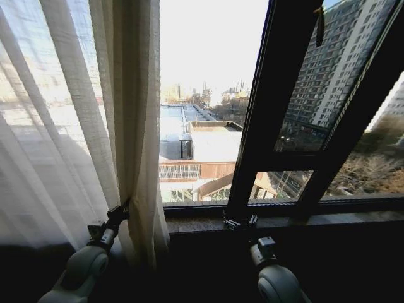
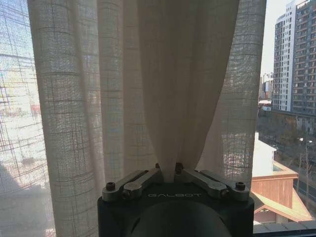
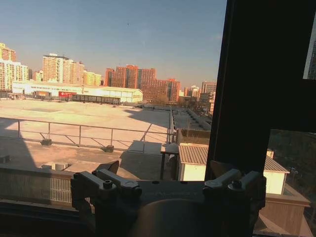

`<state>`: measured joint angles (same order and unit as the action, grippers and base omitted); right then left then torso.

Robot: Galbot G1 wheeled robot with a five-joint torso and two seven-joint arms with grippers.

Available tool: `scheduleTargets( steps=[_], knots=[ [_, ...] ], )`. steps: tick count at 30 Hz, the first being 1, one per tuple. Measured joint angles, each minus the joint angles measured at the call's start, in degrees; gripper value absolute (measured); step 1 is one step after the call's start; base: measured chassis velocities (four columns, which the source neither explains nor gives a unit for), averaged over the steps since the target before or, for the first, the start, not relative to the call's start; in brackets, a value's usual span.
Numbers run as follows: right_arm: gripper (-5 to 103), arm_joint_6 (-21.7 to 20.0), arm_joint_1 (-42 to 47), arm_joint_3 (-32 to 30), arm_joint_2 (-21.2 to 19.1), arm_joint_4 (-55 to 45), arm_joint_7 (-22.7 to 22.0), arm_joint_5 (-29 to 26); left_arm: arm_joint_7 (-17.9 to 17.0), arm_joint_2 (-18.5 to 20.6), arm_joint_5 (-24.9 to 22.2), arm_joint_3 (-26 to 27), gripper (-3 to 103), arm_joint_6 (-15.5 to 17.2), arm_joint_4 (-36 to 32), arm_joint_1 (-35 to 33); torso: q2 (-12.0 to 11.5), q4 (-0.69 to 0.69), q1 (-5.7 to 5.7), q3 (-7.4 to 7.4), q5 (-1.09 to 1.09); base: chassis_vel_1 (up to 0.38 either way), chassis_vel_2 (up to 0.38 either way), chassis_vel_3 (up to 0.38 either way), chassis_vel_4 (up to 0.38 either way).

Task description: Open the curtains by pulling them apart, changing their state from closed to fully open.

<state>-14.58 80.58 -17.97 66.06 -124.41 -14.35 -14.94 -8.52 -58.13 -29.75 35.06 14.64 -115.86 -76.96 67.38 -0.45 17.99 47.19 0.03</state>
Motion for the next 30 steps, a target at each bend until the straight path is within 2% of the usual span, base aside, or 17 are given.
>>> scheduleTargets(
  steps=[4,14,18,30],
  knots=[
    [100,0.0,-0.14,0.47,0.04,0.15,0.03,0.0,-0.53,-1.52,0.0,0.48,0,0.0,-0.45,-0.53,0.0,-0.02,-0.01,0.0,0.02,-0.038,-0.057,0.017,0.033],
    [100,0.0,-0.4,0.87,0.24,0.6,0.21,0.0,-1.3,-9.78,0.09,2.08,0,-0.24,-1.09,0.06,0.0,0.02,0.0,0.0,-0.02,0.0,0.0,0.0,0.0],
    [100,0.0,-0.54,0.89,0.01,0.84,0.3,0.0,-1.12,-11.64,1.08,1.94,0,-0.37,-0.92,0.43,0.0,0.0,0.0,0.0,0.0,0.0,0.0,0.0,0.0],
    [100,0.0,-1.96,2.17,0.26,1.84,1.61,0.07,-0.23,-10.89,1.81,2.39,0,-0.5,-0.91,0.14,0.0,0.01,0.0,0.0,-0.01,0.0,0.0,0.0,0.0]
  ],
)
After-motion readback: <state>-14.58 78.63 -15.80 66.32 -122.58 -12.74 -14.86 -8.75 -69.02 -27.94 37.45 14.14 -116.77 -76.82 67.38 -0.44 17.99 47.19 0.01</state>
